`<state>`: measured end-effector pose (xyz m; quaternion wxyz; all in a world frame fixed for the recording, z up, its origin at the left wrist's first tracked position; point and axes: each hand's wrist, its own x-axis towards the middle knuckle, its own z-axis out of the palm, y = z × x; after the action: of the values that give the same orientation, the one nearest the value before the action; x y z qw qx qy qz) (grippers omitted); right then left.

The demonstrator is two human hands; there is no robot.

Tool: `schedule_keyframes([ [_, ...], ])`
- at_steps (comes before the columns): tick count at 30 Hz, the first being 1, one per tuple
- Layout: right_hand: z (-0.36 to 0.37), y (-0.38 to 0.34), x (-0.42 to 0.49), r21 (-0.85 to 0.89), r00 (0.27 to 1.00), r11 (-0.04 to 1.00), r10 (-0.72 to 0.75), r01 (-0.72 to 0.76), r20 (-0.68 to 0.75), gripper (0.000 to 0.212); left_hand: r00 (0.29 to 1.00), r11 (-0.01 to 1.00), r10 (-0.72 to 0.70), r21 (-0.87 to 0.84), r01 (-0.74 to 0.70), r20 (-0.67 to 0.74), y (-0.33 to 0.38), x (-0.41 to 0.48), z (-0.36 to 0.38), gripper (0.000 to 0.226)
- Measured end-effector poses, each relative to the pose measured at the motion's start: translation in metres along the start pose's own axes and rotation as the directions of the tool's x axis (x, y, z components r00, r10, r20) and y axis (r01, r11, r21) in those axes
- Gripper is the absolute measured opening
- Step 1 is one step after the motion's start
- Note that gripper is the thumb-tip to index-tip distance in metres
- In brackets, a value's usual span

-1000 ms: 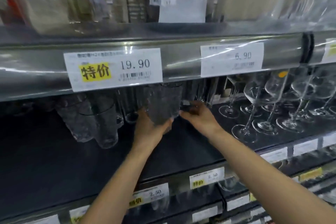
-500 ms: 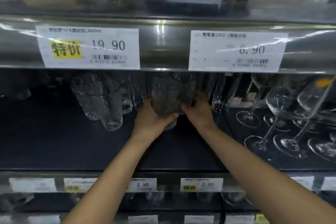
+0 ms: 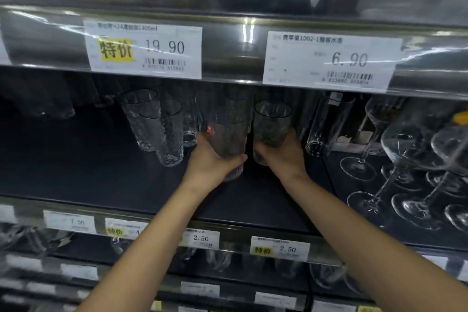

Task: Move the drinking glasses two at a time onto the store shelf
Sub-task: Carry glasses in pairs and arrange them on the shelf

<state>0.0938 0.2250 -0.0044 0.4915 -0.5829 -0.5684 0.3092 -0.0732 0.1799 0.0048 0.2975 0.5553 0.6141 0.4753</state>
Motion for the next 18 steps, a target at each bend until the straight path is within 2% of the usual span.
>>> schedule_keyframes([
  [2, -0.008, 0.002, -0.004, 0.019, 0.999, 1.0, -0.007, 0.006, 0.05, 0.036, 1.0, 0.999, 0.016, 0.032, -0.016, -0.02, 0.001, -0.006, -0.003, 0.088],
  [3, -0.012, 0.002, -0.007, 0.028, 0.997, 0.999, -0.021, 0.019, 0.08, 0.034, 0.999, 0.999, 0.017, 0.038, -0.016, -0.033, 0.0, -0.01, -0.005, 0.089],
  [6, -0.018, -0.001, -0.021, 0.042, 0.987, 0.999, -0.027, 0.02, 0.156, 0.05, 0.997, 0.998, 0.018, 0.055, -0.014, -0.073, 0.003, -0.029, -0.015, 0.082],
  [9, -0.018, -0.013, -0.04, 0.094, 0.977, 0.994, -0.064, 0.045, 0.204, 0.057, 0.988, 0.997, 0.035, 0.078, -0.023, -0.149, 0.007, -0.047, -0.032, 0.086],
  [12, -0.011, -0.035, -0.067, 0.179, 0.965, 0.98, -0.128, 0.087, 0.231, 0.051, 0.978, 0.999, 0.039, 0.032, -0.033, -0.203, 0.01, -0.067, -0.058, 0.078],
  [15, 0.006, -0.058, -0.101, 0.273, 0.938, 0.955, -0.196, 0.117, 0.284, 0.056, 0.974, 0.999, 0.045, -0.019, -0.05, -0.222, 0.014, -0.09, -0.089, 0.062],
  [18, 0.032, -0.078, -0.128, 0.337, 0.896, 0.933, -0.252, 0.125, 0.365, 0.056, 0.965, 0.997, 0.07, -0.022, -0.078, -0.252, 0.011, -0.111, -0.123, 0.06],
])
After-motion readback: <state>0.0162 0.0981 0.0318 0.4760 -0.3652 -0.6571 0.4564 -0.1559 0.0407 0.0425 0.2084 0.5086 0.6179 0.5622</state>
